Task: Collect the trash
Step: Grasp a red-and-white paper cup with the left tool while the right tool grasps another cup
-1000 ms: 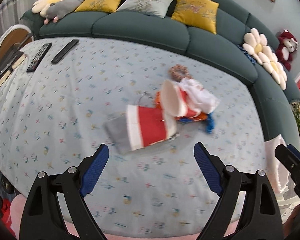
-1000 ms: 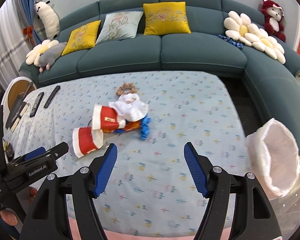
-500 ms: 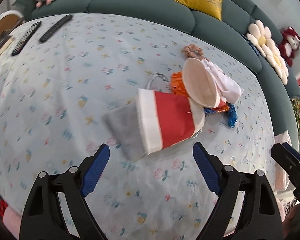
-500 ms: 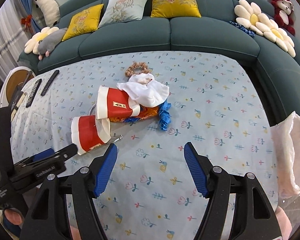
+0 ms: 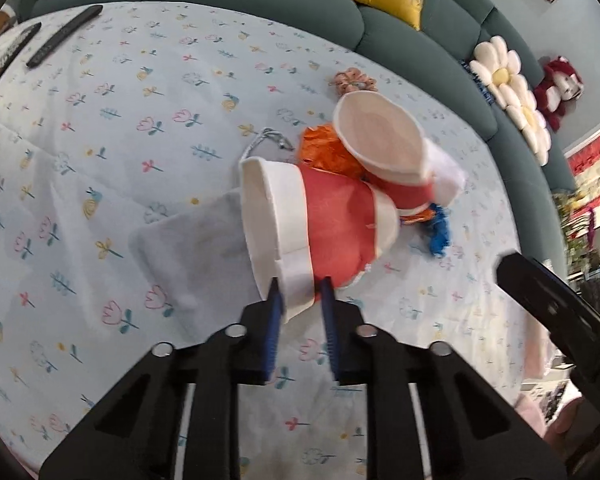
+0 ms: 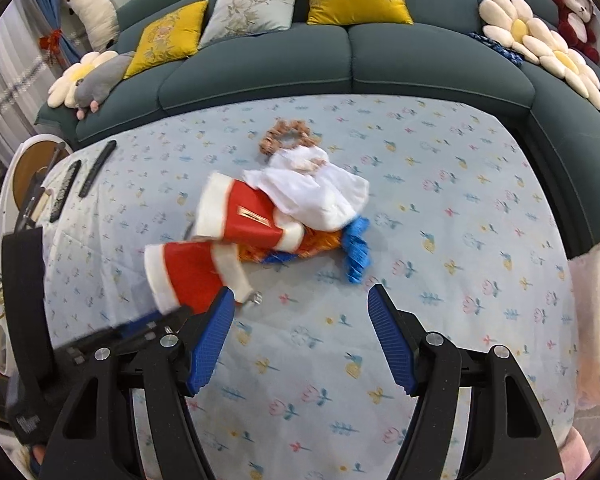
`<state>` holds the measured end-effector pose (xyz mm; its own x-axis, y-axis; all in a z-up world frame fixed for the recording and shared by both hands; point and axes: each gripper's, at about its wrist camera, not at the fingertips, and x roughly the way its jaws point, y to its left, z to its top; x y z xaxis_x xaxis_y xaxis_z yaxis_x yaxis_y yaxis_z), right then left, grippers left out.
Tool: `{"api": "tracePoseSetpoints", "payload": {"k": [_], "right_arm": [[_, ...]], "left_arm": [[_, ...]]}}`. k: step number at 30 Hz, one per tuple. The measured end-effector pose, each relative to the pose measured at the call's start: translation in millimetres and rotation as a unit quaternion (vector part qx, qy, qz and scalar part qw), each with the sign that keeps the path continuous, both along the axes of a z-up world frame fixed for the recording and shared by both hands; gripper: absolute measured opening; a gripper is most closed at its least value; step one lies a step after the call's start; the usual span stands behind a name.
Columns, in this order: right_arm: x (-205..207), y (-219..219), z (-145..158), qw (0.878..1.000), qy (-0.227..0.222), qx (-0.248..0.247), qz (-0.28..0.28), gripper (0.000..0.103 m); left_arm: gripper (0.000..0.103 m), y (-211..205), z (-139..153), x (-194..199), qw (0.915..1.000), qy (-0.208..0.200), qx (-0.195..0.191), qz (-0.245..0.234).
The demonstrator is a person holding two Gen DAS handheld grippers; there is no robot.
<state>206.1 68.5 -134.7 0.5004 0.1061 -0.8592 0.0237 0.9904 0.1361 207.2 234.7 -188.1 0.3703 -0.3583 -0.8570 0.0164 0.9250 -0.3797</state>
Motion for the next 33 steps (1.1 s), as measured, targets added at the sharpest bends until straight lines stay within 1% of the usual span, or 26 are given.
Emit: {"api": "tracePoseSetpoints", "payload": {"k": [5, 8, 11, 15, 18, 19, 21, 22, 23, 25, 28, 29, 31, 33], "right_arm": [[19, 11, 6, 1.0, -0.005, 0.016, 0.008, 0.064], [32, 16, 9, 1.0, -0.005, 0.026, 0.011, 0.06], [48, 23, 13, 0.999, -0.005, 0.035, 0.014, 0.06], [65, 39, 9, 0.999, 0.001, 0.024, 0.028, 0.059], [78, 54, 0, 0.999, 0.015, 0.014, 0.038, 0.055], [82, 57, -4, 0.999, 0.021, 0.009, 0.04, 0.051], [87, 63, -13, 0.998, 0.036, -0.002, 0.046, 0.047], [87, 64, -17, 0.998, 0.041, -0.006, 0.048, 0.04], [87, 63, -22, 0.998, 0.048, -0.012, 0.05, 0.031], [84, 58, -28, 0.997, 0.059, -0.019, 0.049, 0.02], [73, 46, -25, 0.997, 0.053, -0.027, 0.039, 0.014], [68, 41, -23, 0.998, 0.051, -0.03, 0.036, 0.008], [60, 31, -18, 0.998, 0.047, -0.021, 0.032, 0.005], [52, 23, -12, 0.999, 0.04, -0.016, 0.026, 0.005]], "left_arm": [[0.003, -11, 16, -6, 0.9996, -0.023, -0.002, -0.016], [0.002, -11, 25, -7, 0.9995, -0.029, 0.002, -0.011], [0.002, -6, 34, -7, 0.9994, -0.035, 0.002, 0.001], [0.002, 5, 38, -2, 0.9993, -0.034, 0.005, 0.015], [0.002, 14, 39, 3, 0.9993, -0.029, 0.005, 0.023], [0.002, 17, 39, 4, 0.9993, -0.028, 0.006, 0.026], [0.003, 21, 40, 7, 0.9992, -0.026, 0.005, 0.03], [0.002, 23, 40, 7, 0.9992, -0.025, 0.005, 0.031], [0.002, 24, 40, 7, 0.9991, -0.025, 0.005, 0.033], [0.002, 25, 40, 7, 0.9991, -0.024, 0.003, 0.035], [0.002, 23, 41, 5, 0.9991, -0.026, 0.006, 0.034], [0.002, 21, 42, 3, 0.9991, -0.027, 0.009, 0.032], [0.002, 19, 45, 0, 0.9991, -0.029, 0.008, 0.031], [0.002, 13, 50, -4, 0.999, -0.032, 0.006, 0.029]]}}
